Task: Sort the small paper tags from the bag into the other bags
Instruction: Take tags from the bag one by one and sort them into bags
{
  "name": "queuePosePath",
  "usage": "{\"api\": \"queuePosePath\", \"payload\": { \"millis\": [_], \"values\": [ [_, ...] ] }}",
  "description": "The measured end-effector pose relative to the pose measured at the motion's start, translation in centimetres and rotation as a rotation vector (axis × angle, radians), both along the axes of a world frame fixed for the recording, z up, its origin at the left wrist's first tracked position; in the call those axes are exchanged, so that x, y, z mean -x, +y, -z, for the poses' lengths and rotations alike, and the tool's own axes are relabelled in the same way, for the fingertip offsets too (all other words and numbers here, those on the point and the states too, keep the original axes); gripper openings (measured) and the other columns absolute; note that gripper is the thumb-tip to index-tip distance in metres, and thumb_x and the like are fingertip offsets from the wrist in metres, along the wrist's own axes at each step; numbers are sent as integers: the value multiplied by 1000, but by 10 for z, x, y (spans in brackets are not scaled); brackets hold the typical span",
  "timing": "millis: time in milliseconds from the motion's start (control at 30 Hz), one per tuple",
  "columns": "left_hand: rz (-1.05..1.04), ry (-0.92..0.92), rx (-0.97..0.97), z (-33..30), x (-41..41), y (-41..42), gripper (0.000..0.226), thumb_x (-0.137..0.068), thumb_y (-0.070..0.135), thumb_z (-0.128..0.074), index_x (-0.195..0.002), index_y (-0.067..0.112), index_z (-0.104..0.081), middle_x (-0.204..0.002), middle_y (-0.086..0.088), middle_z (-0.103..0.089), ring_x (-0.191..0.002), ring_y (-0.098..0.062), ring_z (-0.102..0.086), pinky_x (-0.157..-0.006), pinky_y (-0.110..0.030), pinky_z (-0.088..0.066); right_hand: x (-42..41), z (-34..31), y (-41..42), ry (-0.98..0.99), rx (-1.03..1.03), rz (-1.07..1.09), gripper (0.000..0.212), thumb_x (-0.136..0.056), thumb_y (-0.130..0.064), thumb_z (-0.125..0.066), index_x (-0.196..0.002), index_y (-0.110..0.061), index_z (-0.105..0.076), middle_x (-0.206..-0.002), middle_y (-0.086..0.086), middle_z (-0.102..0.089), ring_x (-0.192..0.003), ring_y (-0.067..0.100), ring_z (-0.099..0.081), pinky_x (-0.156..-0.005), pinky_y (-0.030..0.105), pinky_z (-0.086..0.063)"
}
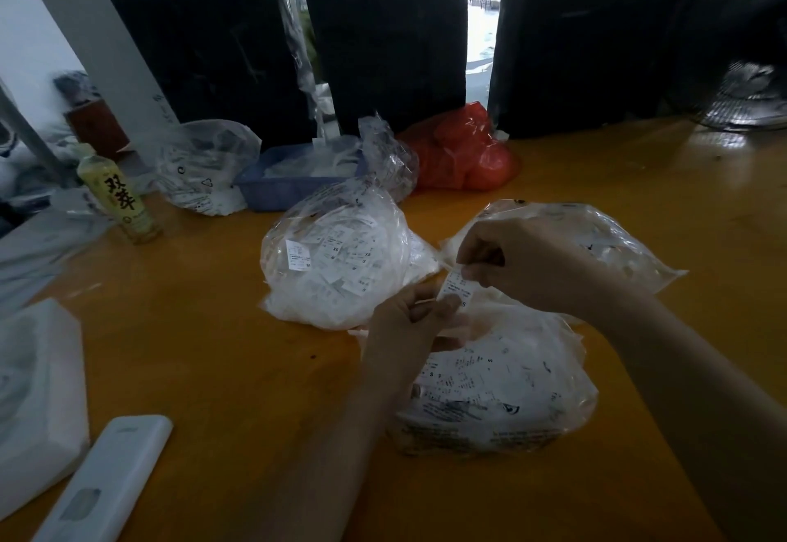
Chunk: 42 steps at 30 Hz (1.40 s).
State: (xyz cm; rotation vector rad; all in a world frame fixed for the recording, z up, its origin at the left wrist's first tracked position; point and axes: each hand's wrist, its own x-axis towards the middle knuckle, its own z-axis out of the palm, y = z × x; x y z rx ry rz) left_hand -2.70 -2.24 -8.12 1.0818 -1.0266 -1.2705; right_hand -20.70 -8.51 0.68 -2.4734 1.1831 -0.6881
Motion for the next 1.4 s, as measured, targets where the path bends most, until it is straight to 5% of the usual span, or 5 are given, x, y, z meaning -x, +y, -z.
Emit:
{"api": "queuePosePath", "payload": {
  "millis": [667,967,1200,1300,1400],
  "values": [
    [-26,207,-45,-10,1,1,27,-97,19,-70,-121,7,-70,-110,-12,-79,-100,-31,-77,-75,-26,-62,-6,11,0,-1,2,-26,7,-90,-26,-75,-96,-30,-76,-83,-21,-67,-83,-9,-62,-70,12,-49],
    [-320,-713,395,-42,-24,-5,34,-96,9,-71,-123,29,-68,-109,18,-72,-82,2,-72,-69,-17,-60,3,2,-7,-100,-136,29,12,-97,-26,-66,-101,-28,-77,-84,-16,-73,-70,1,-70,-69,19,-57],
    [-643,-1425,132,-53,-95,-48,22,-101,10,-59,-118,13,-74,-132,-9,-68,-123,-28,-60,-105,-34,-43,41,4,-23,572,78,423,36,-93,-12,-56,-59,-19,-62,-59,-3,-57,-53,15,-54,-64,31,-59],
    [-492,-1669,-207,-45,-94,-55,30,-106,32,-45,-122,23,-69,-161,-13,-30,-147,-39,-20,-117,-56,-23,46,20,-34,623,65,442,25,-92,-7,-57,-94,-22,-76,-94,-3,-74,-88,13,-68,-84,31,-58],
    [-415,-1693,-265,-43,-91,-59,39,-108,35,-30,-134,23,-57,-157,-13,-27,-142,-39,-18,-113,-57,-22,43,44,-45,562,-55,377,43,-96,-9,-59,-137,-21,-61,-133,1,-65,-125,20,-57,-105,33,-46]
  ]
}}
